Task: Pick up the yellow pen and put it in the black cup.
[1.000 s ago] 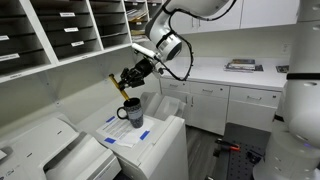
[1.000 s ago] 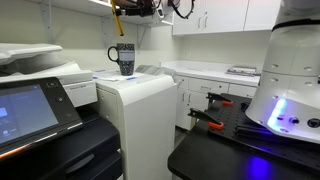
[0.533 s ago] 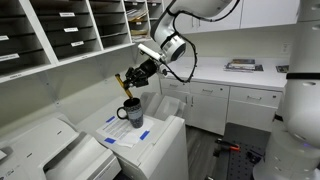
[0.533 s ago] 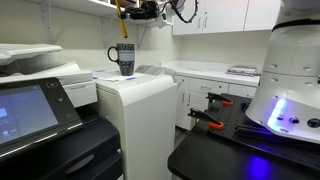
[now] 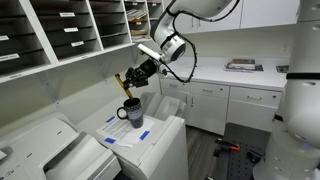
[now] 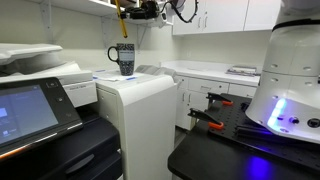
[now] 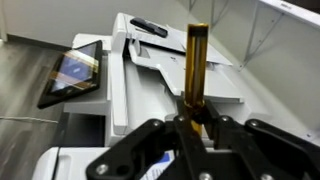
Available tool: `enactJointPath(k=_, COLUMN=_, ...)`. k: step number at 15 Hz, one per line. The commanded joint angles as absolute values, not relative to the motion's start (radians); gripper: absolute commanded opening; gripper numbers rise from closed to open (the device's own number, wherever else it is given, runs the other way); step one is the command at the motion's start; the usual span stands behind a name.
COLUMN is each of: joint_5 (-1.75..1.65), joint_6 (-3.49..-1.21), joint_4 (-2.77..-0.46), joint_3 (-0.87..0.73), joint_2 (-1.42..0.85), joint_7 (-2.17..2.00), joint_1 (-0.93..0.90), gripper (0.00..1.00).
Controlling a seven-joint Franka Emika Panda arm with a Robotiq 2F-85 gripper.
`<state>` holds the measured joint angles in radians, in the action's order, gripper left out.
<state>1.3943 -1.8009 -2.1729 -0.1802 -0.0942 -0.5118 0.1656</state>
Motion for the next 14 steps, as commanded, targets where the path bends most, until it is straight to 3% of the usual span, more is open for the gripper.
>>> enactJointPath(k=1, joint_5=1.422, joint_6=-1.732, joint_4=-2.153, joint_3=-0.19, joint_2=-0.125, joint_7=-0.584, joint_1=0.182, gripper=0.05)
enactJointPath(k=14, joint_5=1.666, joint_6=-1.507, joint_4=-2.133, joint_3=-0.225, joint_2=-0.29, joint_7=-0.713, joint_1=0.262, gripper=0.05)
